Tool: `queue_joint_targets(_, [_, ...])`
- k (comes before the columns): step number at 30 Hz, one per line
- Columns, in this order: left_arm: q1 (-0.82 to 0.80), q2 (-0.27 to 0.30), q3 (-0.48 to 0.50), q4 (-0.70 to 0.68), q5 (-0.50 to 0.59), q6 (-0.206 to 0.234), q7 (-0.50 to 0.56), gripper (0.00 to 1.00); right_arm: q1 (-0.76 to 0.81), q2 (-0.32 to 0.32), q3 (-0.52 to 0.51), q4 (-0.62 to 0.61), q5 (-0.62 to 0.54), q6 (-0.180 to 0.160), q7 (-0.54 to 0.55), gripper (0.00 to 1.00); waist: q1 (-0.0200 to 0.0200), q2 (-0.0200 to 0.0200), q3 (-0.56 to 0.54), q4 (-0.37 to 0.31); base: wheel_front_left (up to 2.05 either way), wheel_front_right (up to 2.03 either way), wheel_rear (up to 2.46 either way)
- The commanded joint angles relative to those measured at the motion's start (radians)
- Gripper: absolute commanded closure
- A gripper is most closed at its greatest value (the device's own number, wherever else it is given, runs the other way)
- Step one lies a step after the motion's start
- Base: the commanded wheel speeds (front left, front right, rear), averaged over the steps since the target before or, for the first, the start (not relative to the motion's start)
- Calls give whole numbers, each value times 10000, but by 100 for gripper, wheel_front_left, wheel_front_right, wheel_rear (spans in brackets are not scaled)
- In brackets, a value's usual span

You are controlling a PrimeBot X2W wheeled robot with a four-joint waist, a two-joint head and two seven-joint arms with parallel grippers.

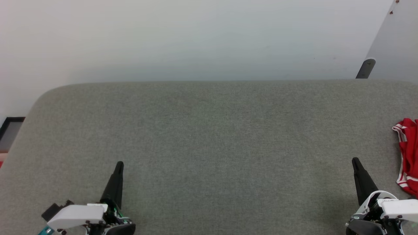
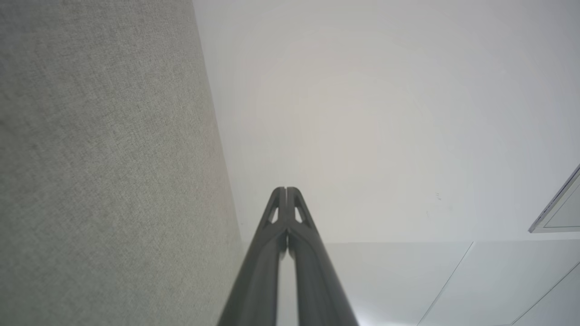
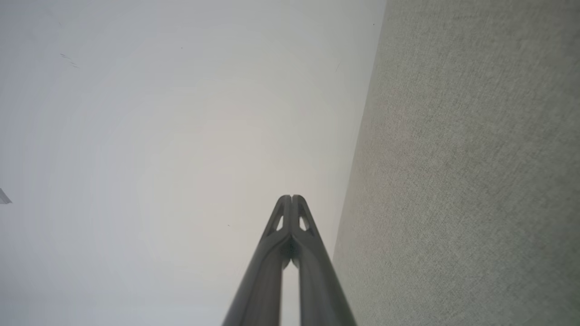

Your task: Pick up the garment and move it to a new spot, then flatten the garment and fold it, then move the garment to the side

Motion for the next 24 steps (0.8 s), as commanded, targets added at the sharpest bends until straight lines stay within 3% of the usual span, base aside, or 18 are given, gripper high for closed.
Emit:
queue_joint_targets(1, [-95, 3, 24, -13, -29, -59, 34, 100, -31, 40, -1, 3, 40, 4, 27, 100, -1, 0, -1, 1, 0, 0, 0])
queue_joint_targets(24, [-94, 4, 21, -15, -31, -59, 32, 100, -30, 39, 1, 3, 42, 4, 26, 100, -1, 0, -1, 1, 0, 0, 0])
